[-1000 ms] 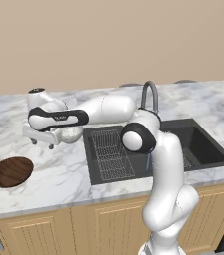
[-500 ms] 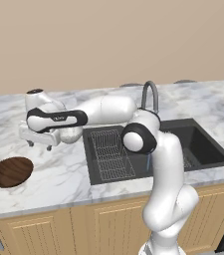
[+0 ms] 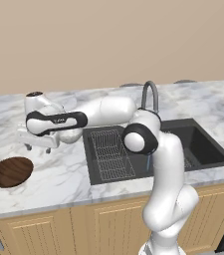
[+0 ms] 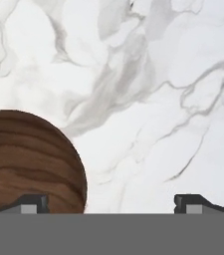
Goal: Rinse each bowl for a few seconds and place them down in the sink or on the counter.
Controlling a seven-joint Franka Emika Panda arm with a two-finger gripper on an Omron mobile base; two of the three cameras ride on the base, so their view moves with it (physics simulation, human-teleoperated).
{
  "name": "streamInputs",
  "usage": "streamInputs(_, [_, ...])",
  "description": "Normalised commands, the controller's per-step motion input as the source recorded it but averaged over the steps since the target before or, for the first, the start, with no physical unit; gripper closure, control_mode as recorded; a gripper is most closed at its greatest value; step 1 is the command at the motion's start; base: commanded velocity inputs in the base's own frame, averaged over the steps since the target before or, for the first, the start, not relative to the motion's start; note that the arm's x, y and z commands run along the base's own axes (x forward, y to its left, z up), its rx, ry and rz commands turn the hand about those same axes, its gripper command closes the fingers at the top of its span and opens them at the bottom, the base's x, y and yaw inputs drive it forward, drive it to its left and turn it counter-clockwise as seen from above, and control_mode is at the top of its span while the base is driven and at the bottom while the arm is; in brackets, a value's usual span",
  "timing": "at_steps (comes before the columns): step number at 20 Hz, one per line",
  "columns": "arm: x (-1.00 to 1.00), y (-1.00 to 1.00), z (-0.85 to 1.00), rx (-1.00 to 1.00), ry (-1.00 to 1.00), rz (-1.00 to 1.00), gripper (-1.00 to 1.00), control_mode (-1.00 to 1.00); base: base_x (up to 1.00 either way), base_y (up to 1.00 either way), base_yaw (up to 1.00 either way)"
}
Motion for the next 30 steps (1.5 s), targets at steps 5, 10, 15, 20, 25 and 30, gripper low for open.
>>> streamInputs(5, [-0.17,0.00,-0.09,0.03,-0.03,0.10,-1.00,-1.00,0.00,0.00,0.00])
streamInputs(10, [-0.21,0.00,-0.09,0.03,-0.04,0.09,-1.00,-1.00,0.00,0.00,0.00])
streamInputs(15, [-0.23,-0.03,-0.11,0.07,-0.07,0.08,-1.00,-1.00,0.00,0.00,0.00])
streamInputs(20, [-0.20,-0.13,-0.11,0.09,-0.09,0.06,-1.00,-1.00,0.00,0.00,0.00])
streamInputs(25, [-0.17,-0.14,-0.10,0.07,-0.08,0.05,-1.00,-1.00,0.00,0.00,0.00])
streamInputs(30, [-0.03,0.00,-0.05,0.06,-0.07,0.02,-1.00,-1.00,0.00,0.00,0.00])
